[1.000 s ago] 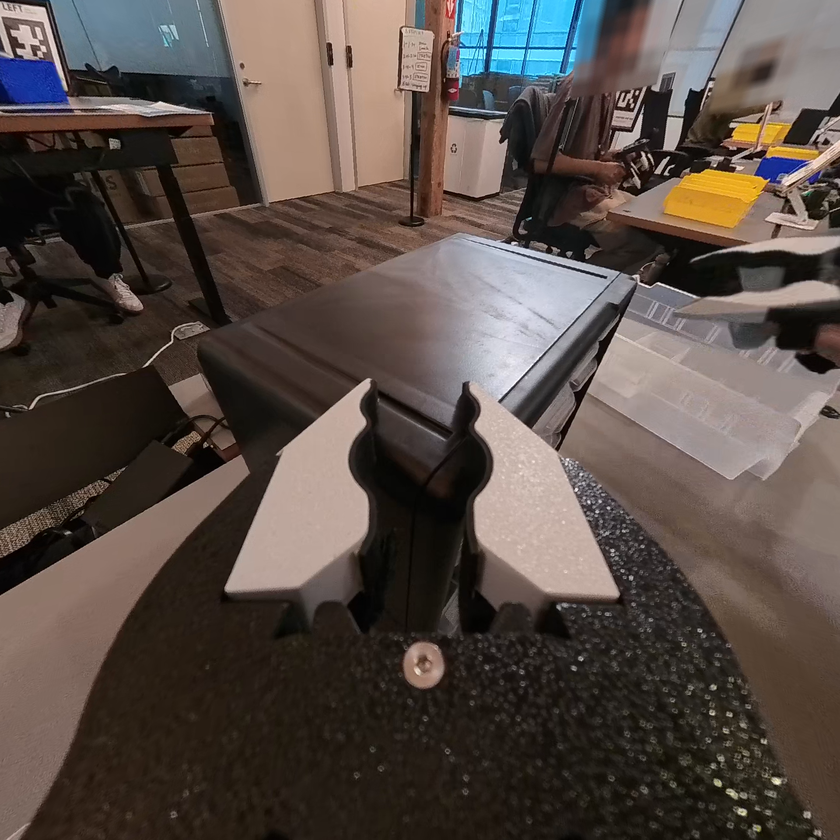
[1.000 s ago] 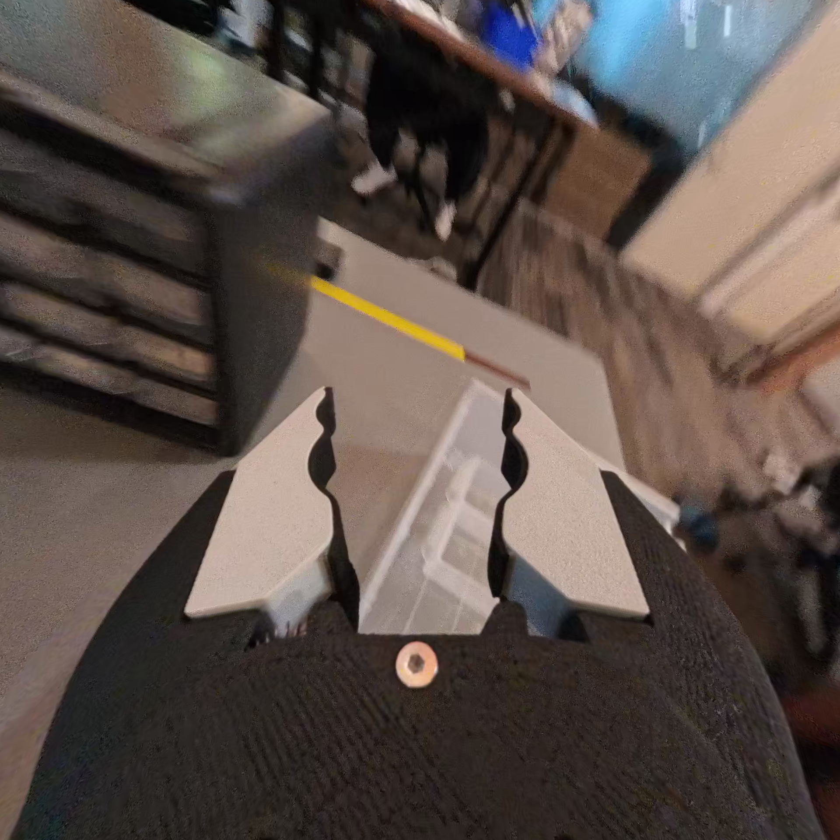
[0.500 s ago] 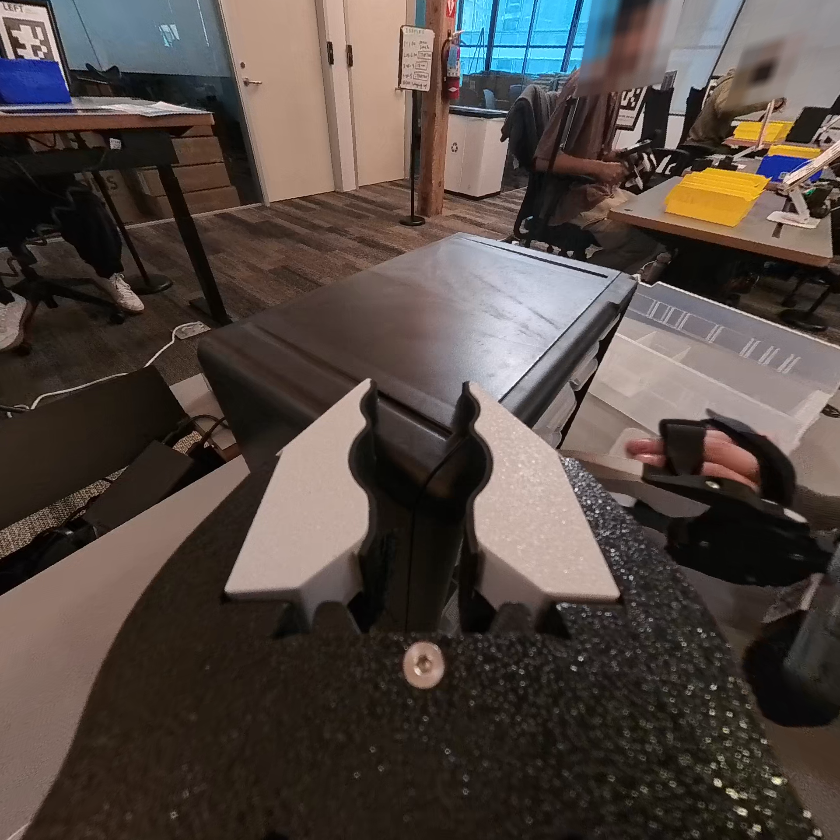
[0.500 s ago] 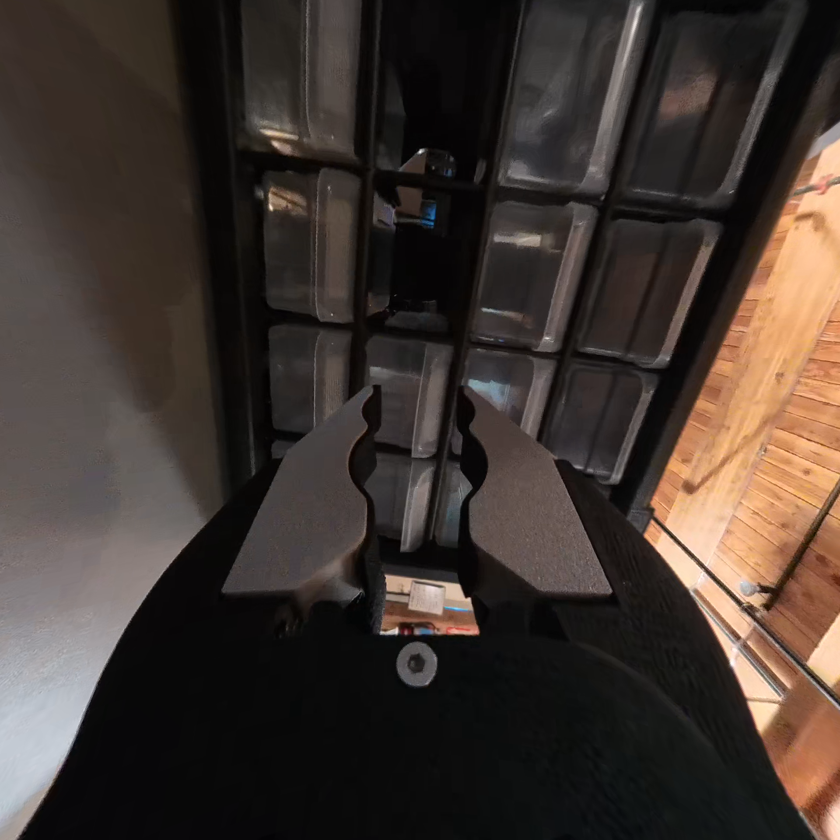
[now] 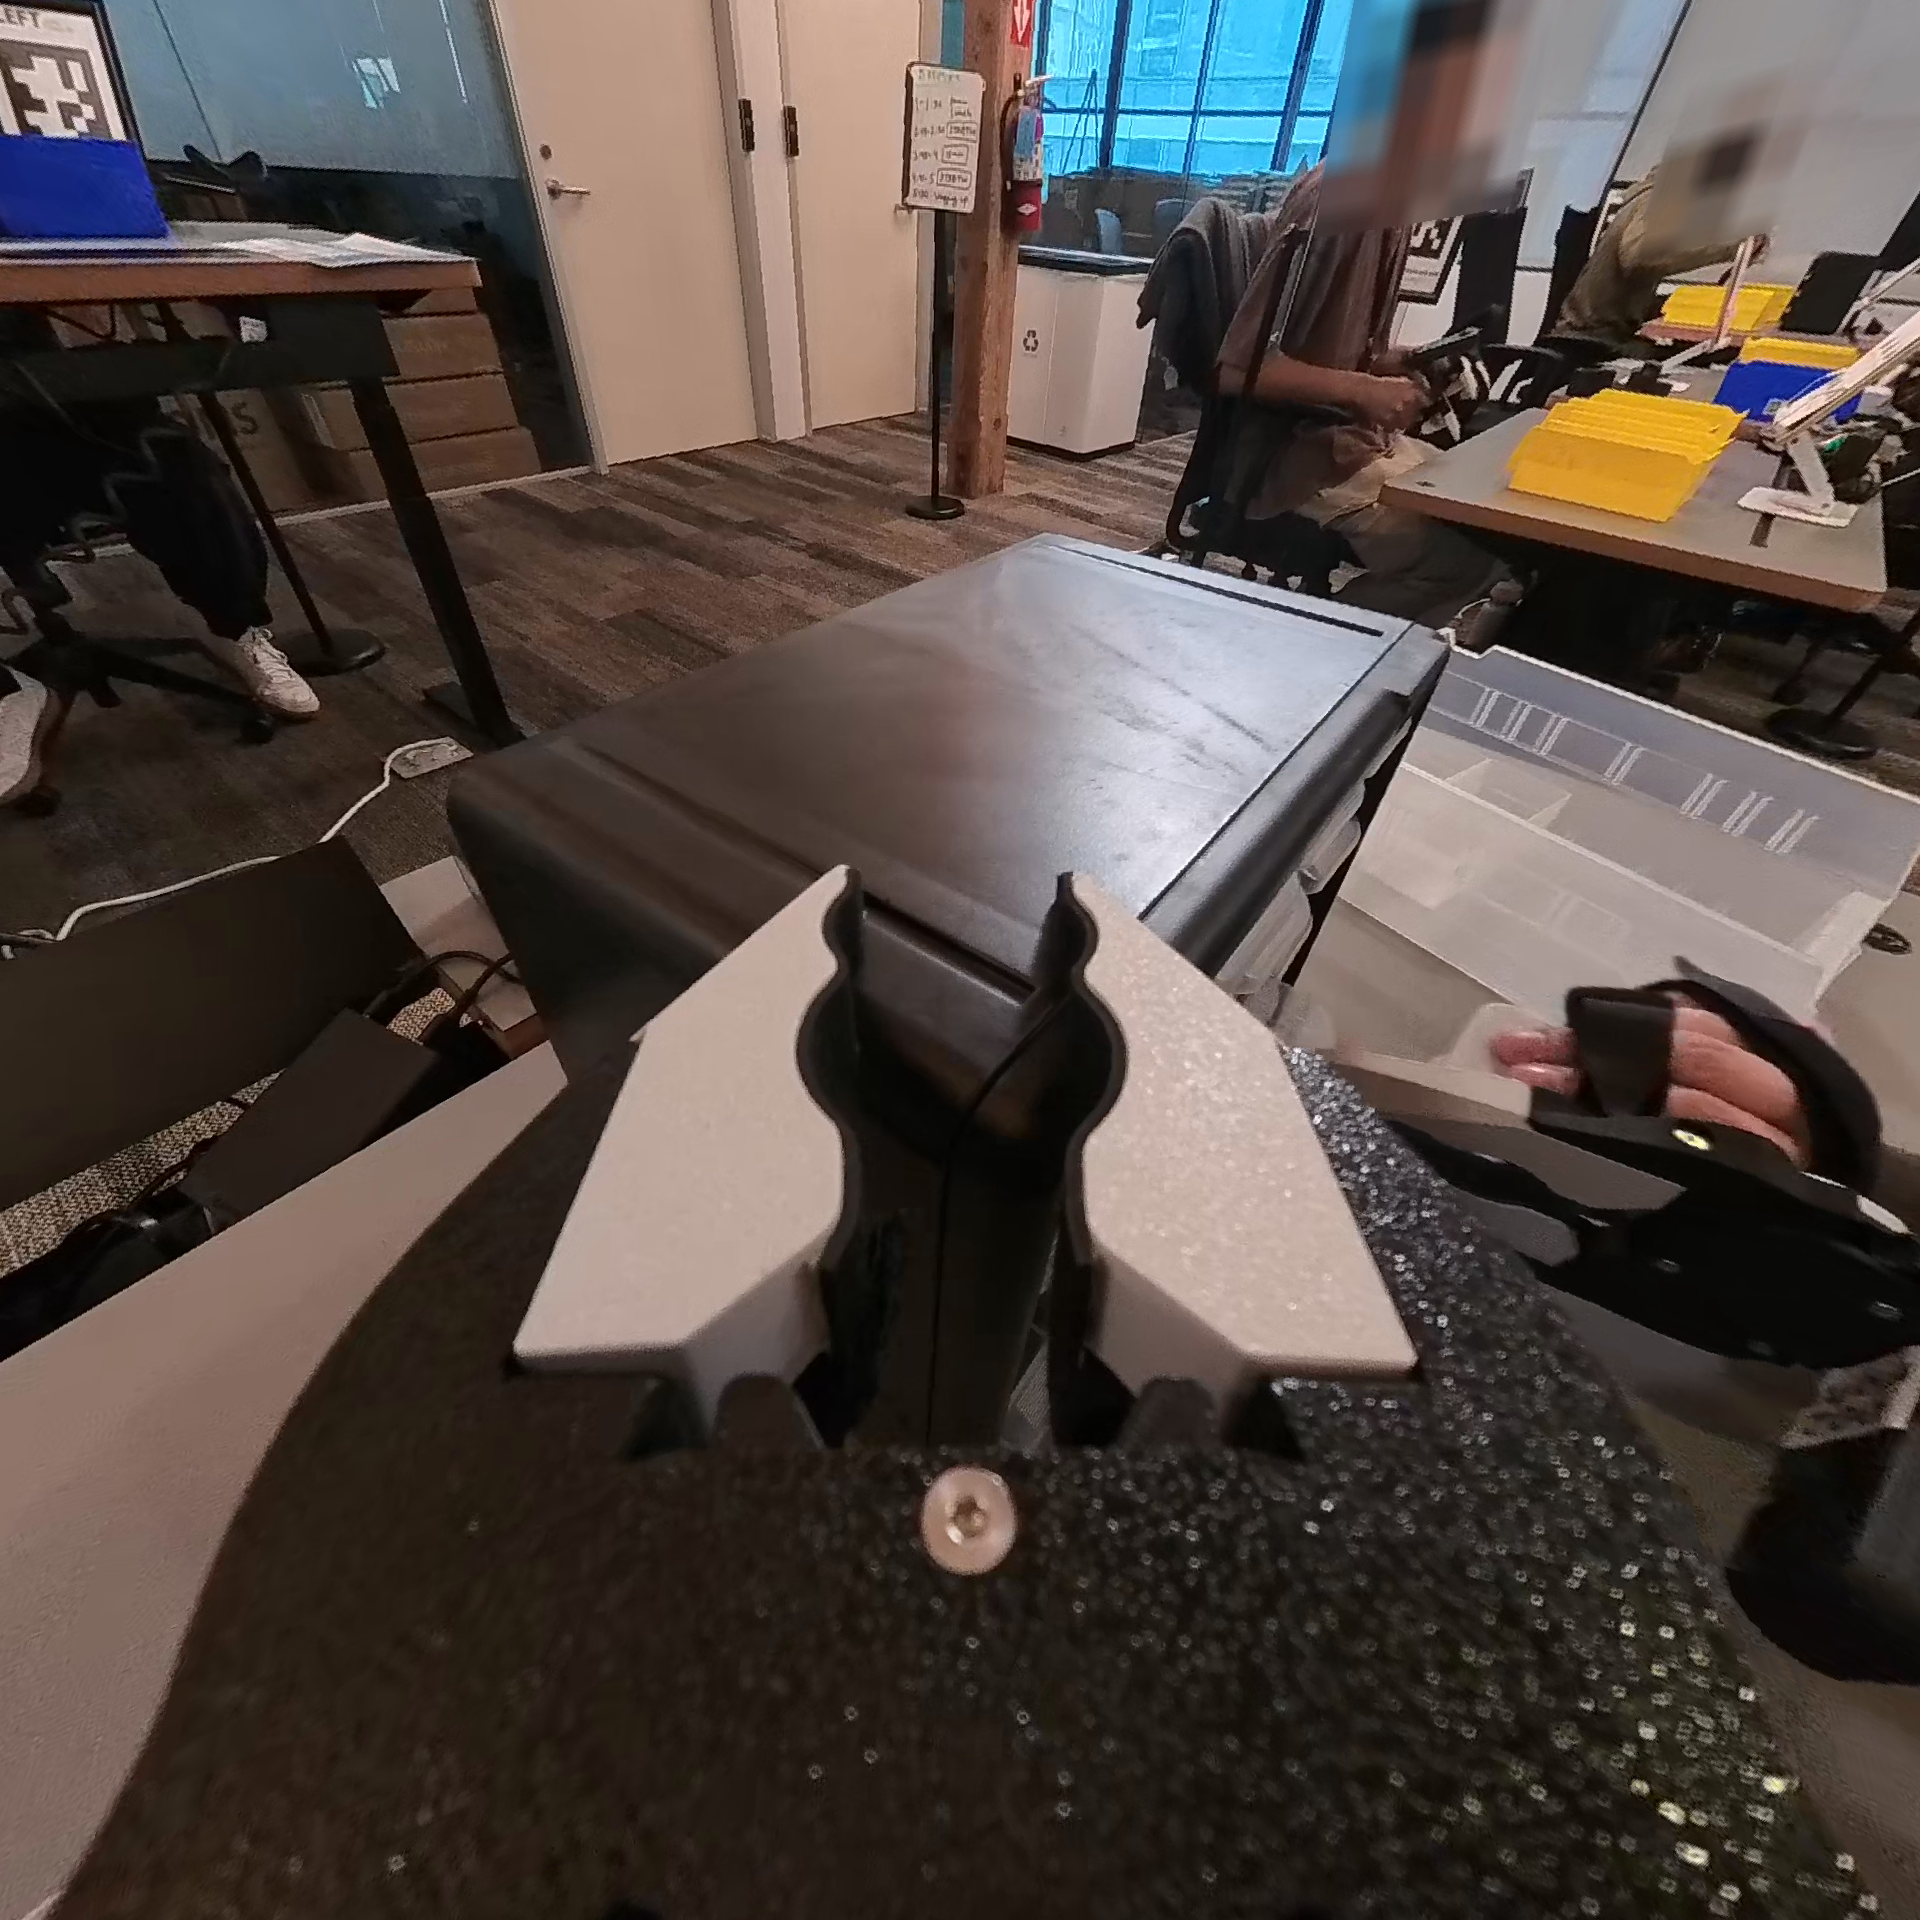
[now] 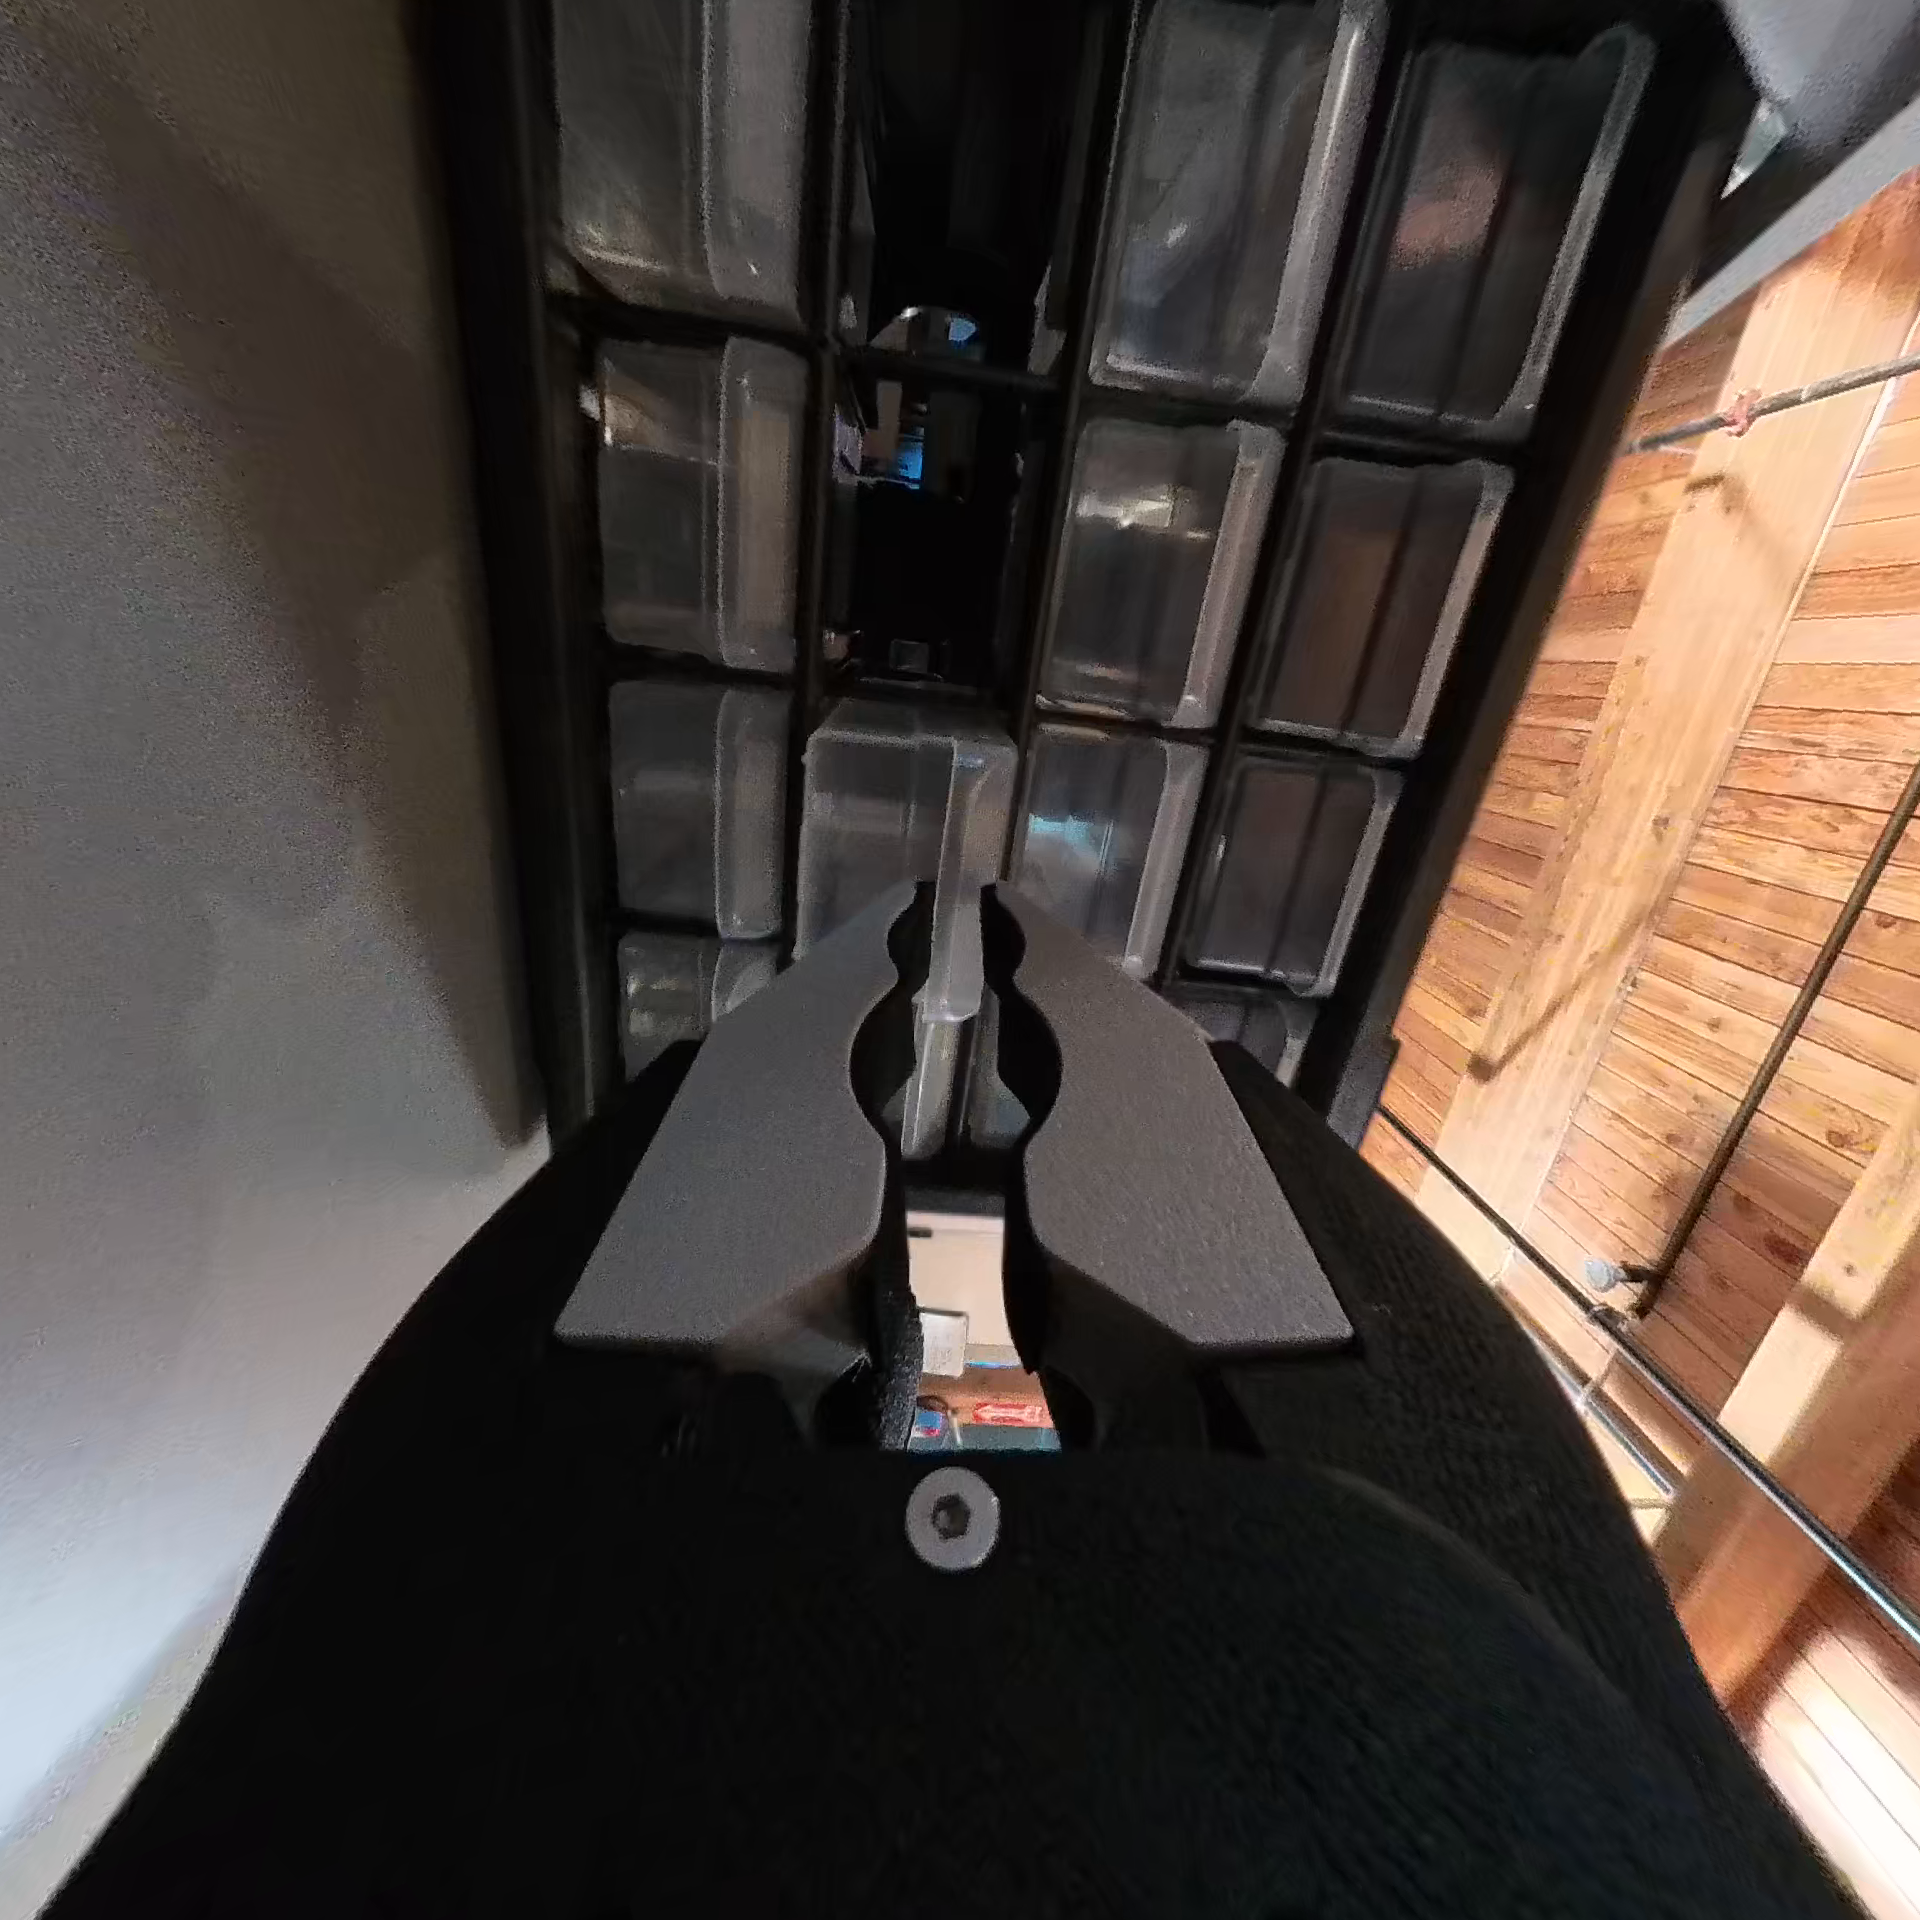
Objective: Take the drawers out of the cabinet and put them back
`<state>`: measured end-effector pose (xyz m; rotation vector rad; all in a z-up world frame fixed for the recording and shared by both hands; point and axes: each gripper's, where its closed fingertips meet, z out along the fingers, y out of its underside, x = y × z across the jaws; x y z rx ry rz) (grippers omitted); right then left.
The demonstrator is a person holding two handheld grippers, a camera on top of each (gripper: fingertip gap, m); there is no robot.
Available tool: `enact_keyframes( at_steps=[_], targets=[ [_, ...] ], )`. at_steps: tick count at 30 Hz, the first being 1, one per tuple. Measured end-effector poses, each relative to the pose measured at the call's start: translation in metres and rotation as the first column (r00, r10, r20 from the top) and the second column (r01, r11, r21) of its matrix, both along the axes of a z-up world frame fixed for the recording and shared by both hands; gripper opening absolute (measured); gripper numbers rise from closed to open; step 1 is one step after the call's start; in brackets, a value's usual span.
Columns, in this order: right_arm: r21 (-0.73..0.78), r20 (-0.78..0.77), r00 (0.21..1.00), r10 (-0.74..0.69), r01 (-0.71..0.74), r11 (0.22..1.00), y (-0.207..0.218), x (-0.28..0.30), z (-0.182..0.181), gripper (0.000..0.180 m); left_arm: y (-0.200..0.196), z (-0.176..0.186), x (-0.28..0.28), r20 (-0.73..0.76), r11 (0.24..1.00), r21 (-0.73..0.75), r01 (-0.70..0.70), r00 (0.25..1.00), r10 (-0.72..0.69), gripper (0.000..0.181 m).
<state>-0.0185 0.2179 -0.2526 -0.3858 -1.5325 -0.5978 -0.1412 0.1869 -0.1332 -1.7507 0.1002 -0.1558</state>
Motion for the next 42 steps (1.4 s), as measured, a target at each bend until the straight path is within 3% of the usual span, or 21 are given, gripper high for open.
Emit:
enact_keyframes(
  at_steps=[1,6,9,11,14,17,23,34,39,42],
  targets=[
    [0.003,0.003,1.000,0.003,-0.003,1.000,-0.005,0.005,0.000,0.008,0.000,0.000,0.000,0.000,1.000,0.000,0.000,1.000,0.000,0.035],
    [0.013,0.016,1.000,0.024,-0.024,1.000,-0.029,0.026,0.001,0.012,0.000,0.000,0.000,-0.001,1.000,0.000,-0.002,1.000,0.002,0.034],
    [0.053,-0.040,0.994,0.099,-0.097,0.994,-0.041,0.031,0.010,0.062,0.000,0.000,0.000,-0.001,1.000,0.000,-0.004,1.000,0.004,0.034],
    [0.020,-0.012,0.993,0.120,-0.119,0.993,-0.037,0.030,0.003,0.081,0.000,0.000,0.000,-0.001,1.000,-0.001,-0.004,1.000,0.004,0.034],
    [-0.029,0.033,0.996,0.086,-0.085,0.996,-0.019,0.021,-0.010,0.093,0.000,0.000,0.000,-0.002,1.000,-0.001,-0.004,1.000,0.004,0.034],
    [-0.045,0.066,0.997,0.045,-0.042,0.998,-0.003,0.008,-0.018,0.088,0.000,0.000,0.000,-0.002,1.000,-0.001,-0.004,1.000,0.004,0.034],
    [-0.016,0.066,0.998,-0.011,0.012,1.000,-0.004,0.010,-0.017,0.045,0.000,0.000,0.000,-0.001,1.000,0.000,0.000,1.000,0.000,0.035],
    [-0.110,0.076,0.997,0.030,-0.022,0.994,-0.048,0.045,-0.014,0.044,0.000,0.000,0.000,0.001,1.000,0.001,0.003,1.000,-0.003,0.035],
    [-0.310,0.002,0.989,0.150,-0.142,0.940,-0.060,0.057,-0.006,0.043,0.000,0.000,0.000,0.002,1.000,0.002,0.003,1.000,-0.003,0.035],
    [-0.398,-0.051,0.982,0.183,-0.188,0.898,-0.064,0.068,0.018,0.043,0.000,0.000,0.000,0.003,1.000,0.002,0.003,1.000,-0.003,0.035]
  ],
)
